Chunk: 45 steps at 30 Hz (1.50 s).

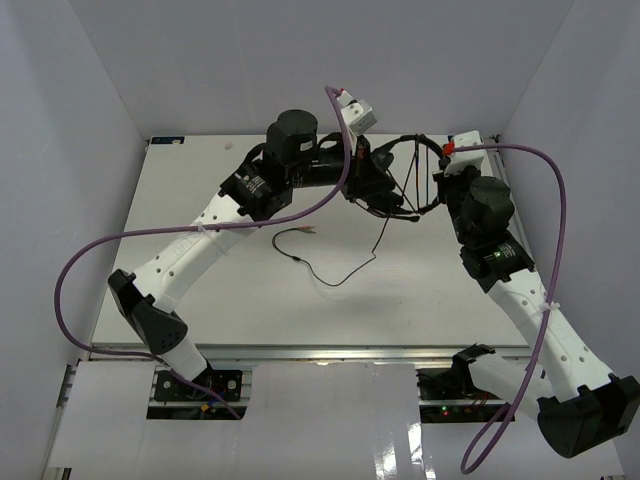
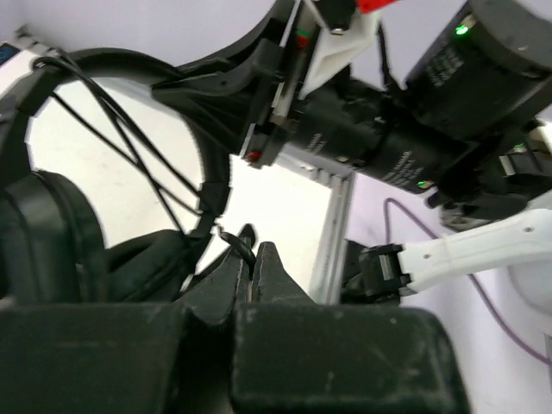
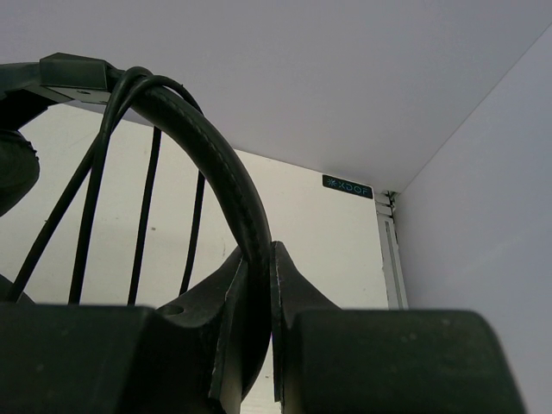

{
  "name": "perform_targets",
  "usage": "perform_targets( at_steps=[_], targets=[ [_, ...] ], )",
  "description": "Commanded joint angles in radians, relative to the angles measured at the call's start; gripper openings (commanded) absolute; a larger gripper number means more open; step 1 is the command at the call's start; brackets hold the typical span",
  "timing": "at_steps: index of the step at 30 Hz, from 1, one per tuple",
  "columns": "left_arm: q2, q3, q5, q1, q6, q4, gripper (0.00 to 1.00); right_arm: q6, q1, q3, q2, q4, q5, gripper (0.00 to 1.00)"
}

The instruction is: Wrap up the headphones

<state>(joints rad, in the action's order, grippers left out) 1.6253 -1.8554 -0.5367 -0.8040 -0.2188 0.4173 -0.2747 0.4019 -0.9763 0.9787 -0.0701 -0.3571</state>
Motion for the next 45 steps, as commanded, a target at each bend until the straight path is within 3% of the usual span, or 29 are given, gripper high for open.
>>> perform_targets(
  at_steps=[1,9,15,28,36,45],
  targets=[
    [-0.002,-0.138,0.186,0.006,0.201,0.207,0.0,-0.079,0.0,0.003,-0.025,0.02,0.08,0.08],
    [0.016,-0.198,0.359,0.006,0.347,0.364,0.0,-0.188,-0.002,0.005,-0.031,0.106,0.22,0.08],
    [-0.004,-0.151,0.457,0.006,0.397,0.409,0.0,-0.294,-0.002,-0.015,-0.023,0.13,0.265,0.08],
    [-0.091,-0.007,0.64,0.006,0.515,0.279,0.0,-0.456,0.0,-0.024,-0.017,0.26,0.483,0.08],
    [-0.131,0.083,0.661,0.006,0.542,0.239,0.0,-0.562,0.0,-0.039,-0.022,0.333,0.55,0.08],
    [-0.145,0.136,0.646,0.006,0.566,0.107,0.0,-0.572,0.0,-0.05,-0.029,0.403,0.668,0.08]
  ],
)
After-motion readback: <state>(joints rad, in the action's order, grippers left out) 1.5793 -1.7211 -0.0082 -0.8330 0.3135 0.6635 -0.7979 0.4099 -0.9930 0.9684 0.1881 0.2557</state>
